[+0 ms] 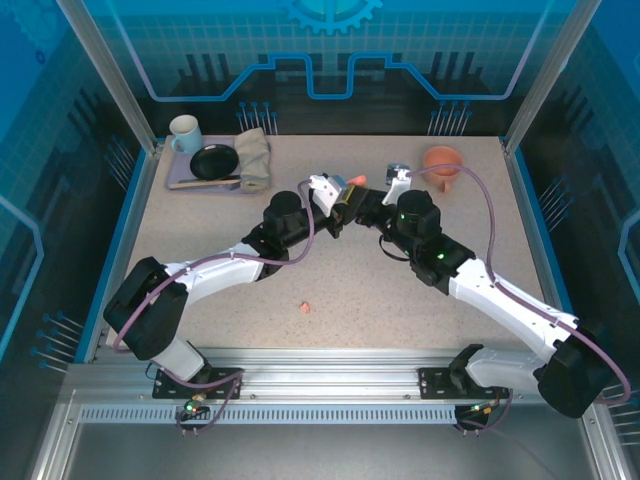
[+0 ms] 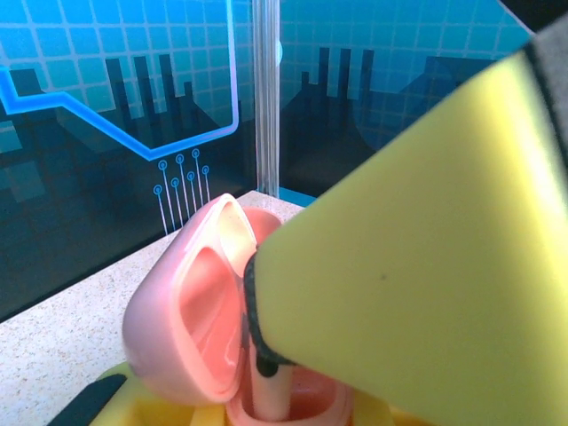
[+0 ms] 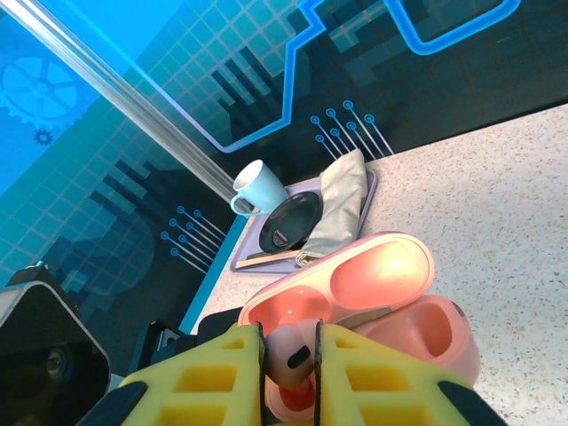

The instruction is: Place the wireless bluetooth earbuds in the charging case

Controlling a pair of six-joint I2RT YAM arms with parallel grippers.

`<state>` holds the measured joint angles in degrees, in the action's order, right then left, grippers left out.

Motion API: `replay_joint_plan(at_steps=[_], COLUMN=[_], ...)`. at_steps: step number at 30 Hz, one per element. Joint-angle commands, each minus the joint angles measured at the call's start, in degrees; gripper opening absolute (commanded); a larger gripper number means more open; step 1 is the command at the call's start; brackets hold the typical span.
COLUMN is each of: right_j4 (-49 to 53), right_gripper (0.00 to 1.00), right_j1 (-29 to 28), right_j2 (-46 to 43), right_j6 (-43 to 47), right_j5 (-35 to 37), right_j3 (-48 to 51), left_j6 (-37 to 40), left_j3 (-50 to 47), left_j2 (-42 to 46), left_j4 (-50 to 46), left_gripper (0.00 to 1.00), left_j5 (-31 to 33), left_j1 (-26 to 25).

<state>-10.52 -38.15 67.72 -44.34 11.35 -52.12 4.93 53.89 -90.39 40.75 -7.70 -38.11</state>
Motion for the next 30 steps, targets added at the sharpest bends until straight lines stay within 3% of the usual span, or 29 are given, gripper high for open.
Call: replay_joint_plan(at_steps=[1,8,22,30], right_j4=[3.18,4.09,8.93,8.97], right_gripper=[0.18,0.19,0.43,0.66], right_j1=[-3.09,-5.55,-3.91,-0.72], right_j2=[0.39,0.26,0.2,0.7], right_j6=[0.54,1.44,0.42,-3.7], right_j5=[0.29,3.27,4.93,1.53], right_j3=[0.26,0.35,-4.87,-6.73], left_j6=[0.44,0.88,-0.25,-0.54], left_j3=[3.15,3.45,1.78,0.52], left_j2=[0.04,-0.11,0.04,0.73], left_j4=[4.08,3.68,4.72,5.31], left_gripper=[0.0,0.0,0.0,0.0], left_j5=[2.82,3.36,2.98,2.56], left_j1=[-0.39,-0.39,-0.36,-0.35])
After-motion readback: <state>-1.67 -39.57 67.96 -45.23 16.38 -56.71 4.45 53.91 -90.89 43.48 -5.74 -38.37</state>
